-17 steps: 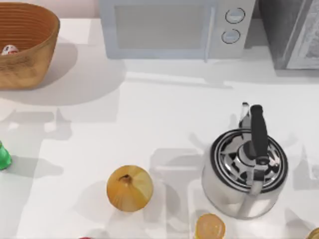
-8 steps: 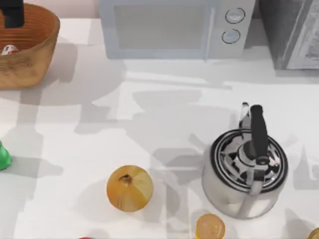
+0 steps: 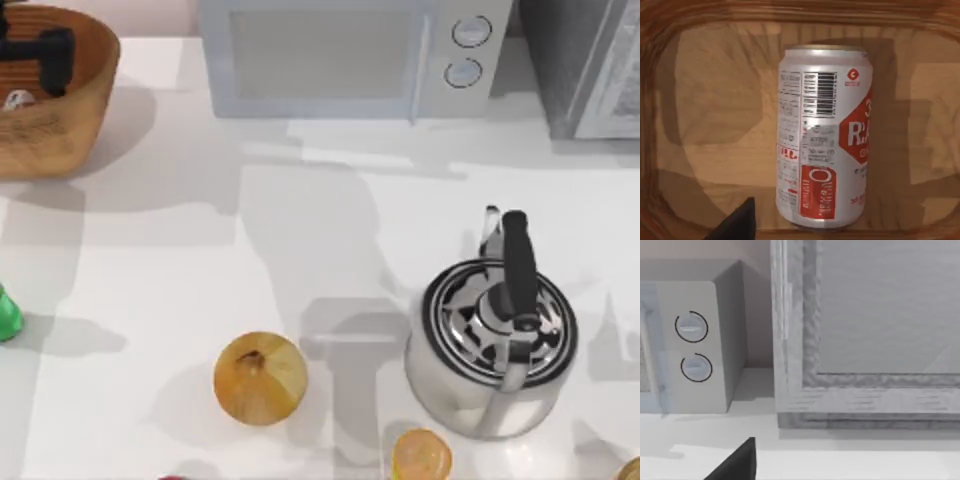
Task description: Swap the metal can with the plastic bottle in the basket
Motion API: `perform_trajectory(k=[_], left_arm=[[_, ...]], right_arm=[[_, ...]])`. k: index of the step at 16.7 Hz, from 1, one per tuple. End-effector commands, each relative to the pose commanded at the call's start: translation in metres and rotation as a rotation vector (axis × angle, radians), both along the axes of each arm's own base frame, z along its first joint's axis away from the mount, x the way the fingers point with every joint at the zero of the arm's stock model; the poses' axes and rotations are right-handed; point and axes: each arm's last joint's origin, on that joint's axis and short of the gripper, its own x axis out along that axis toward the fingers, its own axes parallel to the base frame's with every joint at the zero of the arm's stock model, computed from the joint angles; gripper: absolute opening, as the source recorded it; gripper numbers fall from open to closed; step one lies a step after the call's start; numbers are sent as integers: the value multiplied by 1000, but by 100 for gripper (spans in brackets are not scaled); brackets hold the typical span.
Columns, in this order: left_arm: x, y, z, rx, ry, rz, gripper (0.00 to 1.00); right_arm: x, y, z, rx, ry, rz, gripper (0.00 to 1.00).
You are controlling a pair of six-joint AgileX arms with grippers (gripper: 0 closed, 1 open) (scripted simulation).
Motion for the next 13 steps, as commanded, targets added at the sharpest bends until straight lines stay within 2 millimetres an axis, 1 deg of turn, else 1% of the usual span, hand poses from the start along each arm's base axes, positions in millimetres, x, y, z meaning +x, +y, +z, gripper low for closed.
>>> perform_trajectory(k=[2,4,8,13], left_arm=[[10,7,-11,4,32,-11,100],[16,12,-14,9,46,-21,100],[19,18,-10,18,45,-37,100],[19,18,-10,18,44,-38,100]], right_arm=[[0,0,0,0,0,0,100],[0,0,0,0,0,0,100],[0,0,0,0,0,0,100],[0,0,0,0,0,0,100]])
